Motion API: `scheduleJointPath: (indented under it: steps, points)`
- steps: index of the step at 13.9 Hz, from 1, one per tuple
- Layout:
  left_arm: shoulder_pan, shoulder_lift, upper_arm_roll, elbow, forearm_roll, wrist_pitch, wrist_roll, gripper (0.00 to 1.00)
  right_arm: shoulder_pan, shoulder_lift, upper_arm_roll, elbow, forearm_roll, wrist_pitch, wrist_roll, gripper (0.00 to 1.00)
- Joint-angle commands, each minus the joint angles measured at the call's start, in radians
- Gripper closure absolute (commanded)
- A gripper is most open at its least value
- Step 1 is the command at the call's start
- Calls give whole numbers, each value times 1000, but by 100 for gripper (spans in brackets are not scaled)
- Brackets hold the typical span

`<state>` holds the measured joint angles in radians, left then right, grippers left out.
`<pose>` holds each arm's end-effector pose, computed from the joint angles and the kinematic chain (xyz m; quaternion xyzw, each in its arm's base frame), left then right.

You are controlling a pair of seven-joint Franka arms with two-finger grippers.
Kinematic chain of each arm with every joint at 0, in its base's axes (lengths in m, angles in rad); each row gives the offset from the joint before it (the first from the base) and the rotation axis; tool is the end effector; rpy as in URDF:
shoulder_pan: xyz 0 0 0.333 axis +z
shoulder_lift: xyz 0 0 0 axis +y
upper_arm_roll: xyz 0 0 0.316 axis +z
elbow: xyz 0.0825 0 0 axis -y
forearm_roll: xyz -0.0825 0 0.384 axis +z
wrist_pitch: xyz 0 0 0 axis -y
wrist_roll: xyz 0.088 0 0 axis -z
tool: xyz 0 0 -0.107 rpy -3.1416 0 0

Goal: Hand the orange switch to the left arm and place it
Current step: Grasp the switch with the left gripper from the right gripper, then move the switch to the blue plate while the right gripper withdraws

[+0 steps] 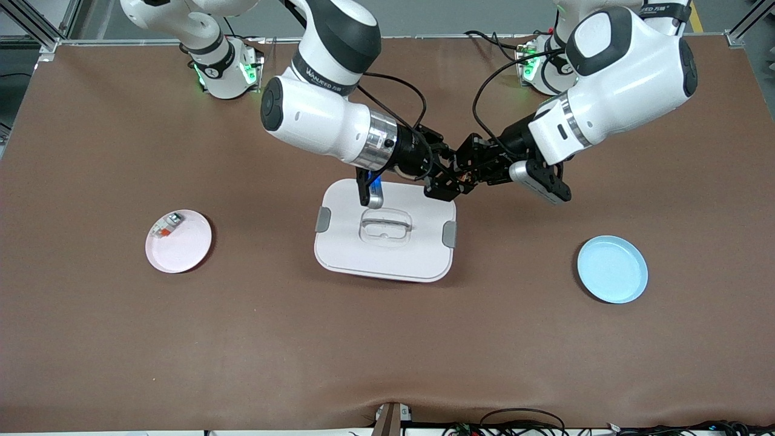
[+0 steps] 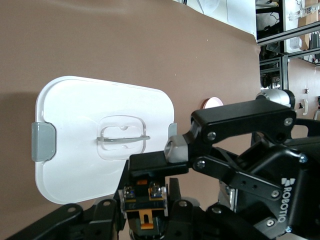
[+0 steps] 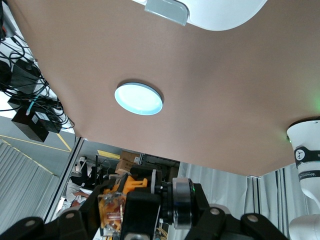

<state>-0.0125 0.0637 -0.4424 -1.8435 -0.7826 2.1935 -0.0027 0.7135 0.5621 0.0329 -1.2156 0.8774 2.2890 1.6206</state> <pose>0.5386 -0.2849 0.5305 0.9263 -0.0314 0.0493 0.3722 0.5522 0.5249 0.5165 -0.7080 0.5446 0.2723 0.3577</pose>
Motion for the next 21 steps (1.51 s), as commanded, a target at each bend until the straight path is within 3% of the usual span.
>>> scheduleJointPath:
  steps: [1,4,5,6,7,8,12,15,19,21]
  points:
    - [-4,-2,-4,1,-17,11,24,100,7,19,-8,30,9,-8,12,80]
    - [-1,1,-4,4,5,8,27,100,7,21,-8,30,9,-10,10,78]
    - [2,1,-4,6,32,9,26,100,7,21,-8,28,9,-10,10,71]
    - [5,2,-4,10,61,8,24,100,7,21,-8,28,9,-10,10,52]
    - [8,2,-4,12,78,5,23,100,7,21,-8,28,9,-10,12,15]
    - [9,1,1,12,88,2,23,100,7,19,-8,28,9,-11,12,0]
    - [52,-1,2,10,153,0,21,100,-11,10,-10,28,9,-23,5,0]
    - [86,-1,4,12,282,-18,24,100,-51,-27,-16,28,-18,-149,4,0]
    - [140,2,5,9,453,-54,56,100,-121,-125,-16,-7,-177,-402,-109,0]
    - [189,14,5,3,515,-87,165,100,-169,-223,-16,-120,-250,-437,-250,0]
